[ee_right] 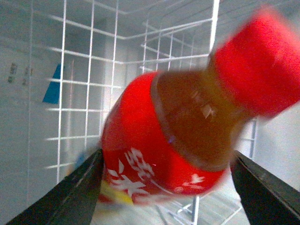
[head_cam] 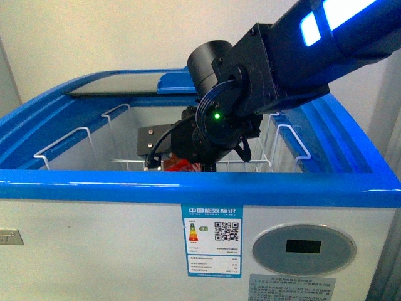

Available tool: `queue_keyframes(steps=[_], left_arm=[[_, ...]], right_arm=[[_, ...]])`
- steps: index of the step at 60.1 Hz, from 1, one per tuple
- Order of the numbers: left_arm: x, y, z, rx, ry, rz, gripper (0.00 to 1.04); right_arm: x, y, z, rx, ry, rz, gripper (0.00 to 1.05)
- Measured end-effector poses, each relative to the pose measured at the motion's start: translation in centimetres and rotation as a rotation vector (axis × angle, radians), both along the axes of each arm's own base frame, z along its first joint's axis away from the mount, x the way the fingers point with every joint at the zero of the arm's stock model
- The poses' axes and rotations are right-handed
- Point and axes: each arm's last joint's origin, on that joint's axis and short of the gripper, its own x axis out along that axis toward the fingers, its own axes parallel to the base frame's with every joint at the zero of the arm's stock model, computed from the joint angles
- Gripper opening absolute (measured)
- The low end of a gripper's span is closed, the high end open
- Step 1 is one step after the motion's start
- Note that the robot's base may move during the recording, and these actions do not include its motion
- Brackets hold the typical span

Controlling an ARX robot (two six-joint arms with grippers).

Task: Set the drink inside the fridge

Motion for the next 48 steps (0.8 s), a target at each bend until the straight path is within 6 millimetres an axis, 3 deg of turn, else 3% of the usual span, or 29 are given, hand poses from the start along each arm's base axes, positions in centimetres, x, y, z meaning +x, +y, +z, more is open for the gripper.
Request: queue_keyframes(steps=[8,15,20,29,32,39,43,48], left_arm=[[-0.1,0.0,0.1,0.0,-0.011,0.0,0.03],[-0.1,0.0,0.1,0.0,-0.013,0.0,0.03],[-0.1,0.0,0.1,0.0,-0.013,0.0,0.03],[-0.1,0.0,0.1,0.0,-0.012,0.0,0.03],[-0.1,0.0,0.1,0.0,-0.012,0.0,0.03],[-0.1,0.0,0.1,0.0,-0.012,0.0,0.03],[-0.1,0.0,0.1,0.0,-0.012,0.0,0.03],[-0.1,0.0,0.1,0.0,-0.012,0.0,0.03]], right_arm=[[-0.1,-0.1,3.4,0.088,-0.037,-0.016,0.98],[-0.6,-1.4,8.3,0.206,-0.081,-0.05,0.97],[-1.8,-4.1,13.6,0.35,-0.118,-0.124,0.97],[-3.8,-8.1,18.6,0.581,-0.169,-0.293,0.97],[-5.7,-10.7,20.3,0.7,-0.188,-0.472,0.97],[-10.1,-14.3,21.5,0.868,-0.219,-0.725,0.97],[-15.1,-16.9,21.0,0.974,-0.199,-0.895,0.97],[-24.4,-18.5,18.1,1.062,-0.108,-1.028,0.97]])
